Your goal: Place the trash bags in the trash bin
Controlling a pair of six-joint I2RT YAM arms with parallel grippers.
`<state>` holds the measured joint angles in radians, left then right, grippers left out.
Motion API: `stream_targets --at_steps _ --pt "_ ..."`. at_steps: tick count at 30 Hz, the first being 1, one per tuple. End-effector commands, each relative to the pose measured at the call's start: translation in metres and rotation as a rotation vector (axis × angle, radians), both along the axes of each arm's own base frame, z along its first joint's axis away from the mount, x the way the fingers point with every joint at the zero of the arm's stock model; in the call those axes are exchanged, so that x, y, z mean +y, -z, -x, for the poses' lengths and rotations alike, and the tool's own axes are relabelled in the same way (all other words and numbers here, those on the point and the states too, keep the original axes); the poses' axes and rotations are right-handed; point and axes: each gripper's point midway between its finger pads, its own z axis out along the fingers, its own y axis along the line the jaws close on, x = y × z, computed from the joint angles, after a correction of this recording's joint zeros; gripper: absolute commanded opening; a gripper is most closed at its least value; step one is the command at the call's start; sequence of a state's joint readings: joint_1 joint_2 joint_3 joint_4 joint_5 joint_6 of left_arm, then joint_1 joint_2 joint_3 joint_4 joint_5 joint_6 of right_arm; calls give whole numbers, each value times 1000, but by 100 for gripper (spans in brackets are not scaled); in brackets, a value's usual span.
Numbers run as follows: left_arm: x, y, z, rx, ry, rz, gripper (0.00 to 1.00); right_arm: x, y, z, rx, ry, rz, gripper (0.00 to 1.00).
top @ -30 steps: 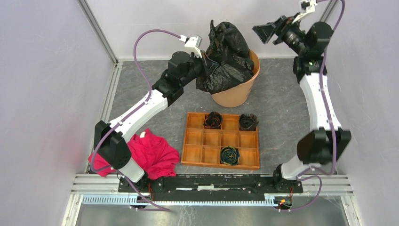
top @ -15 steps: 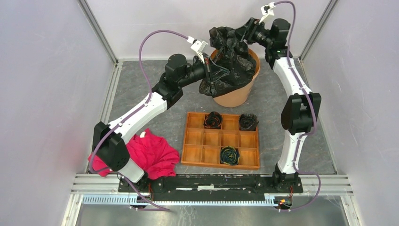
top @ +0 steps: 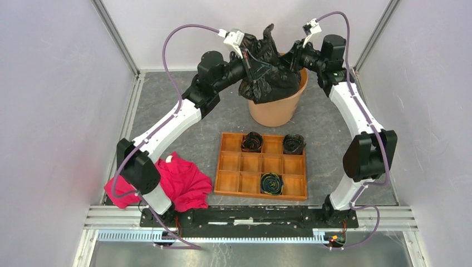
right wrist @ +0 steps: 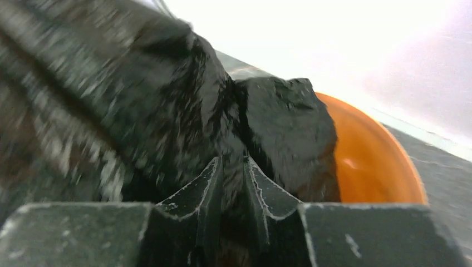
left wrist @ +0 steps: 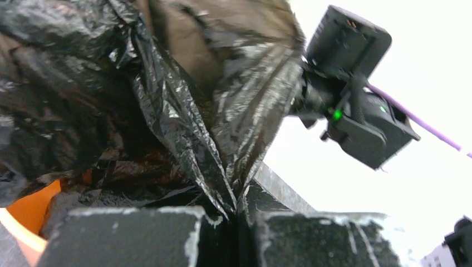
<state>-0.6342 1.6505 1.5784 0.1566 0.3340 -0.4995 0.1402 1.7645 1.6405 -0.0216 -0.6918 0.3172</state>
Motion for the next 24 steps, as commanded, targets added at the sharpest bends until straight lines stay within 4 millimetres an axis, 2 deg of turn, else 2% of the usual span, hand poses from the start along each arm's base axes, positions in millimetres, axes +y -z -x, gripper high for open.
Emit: stream_targets --at_steps 1,4,6,9,12,14,18,20,24 --pt "-6 -23 -25 48 -46 85 2 -27 21 0 -41 121 242 25" --pt "-19 -25 -40 36 -38 75 2 -16 37 -2 -32 96 275 23" --pt "-27 -19 -50 48 -34 53 2 -10 48 -4 -15 92 302 21" --pt "-35 -12 -65 71 -52 45 2 -14 67 -8 37 143 339 19" --pt "-38 1 -77 96 -79 41 2 -20 72 -11 67 182 353 19" --pt "-39 12 -82 112 -93 25 2 -24 63 -12 71 205 366 20" --pt "-41 32 -80 132 -77 -19 2 -40 17 -11 16 291 385 27" --pt "-39 41 -78 143 -77 -33 2 -57 -8 -8 -4 381 398 32" --pt "-34 44 -66 168 -63 -7 2 -100 -47 9 -30 558 378 38"
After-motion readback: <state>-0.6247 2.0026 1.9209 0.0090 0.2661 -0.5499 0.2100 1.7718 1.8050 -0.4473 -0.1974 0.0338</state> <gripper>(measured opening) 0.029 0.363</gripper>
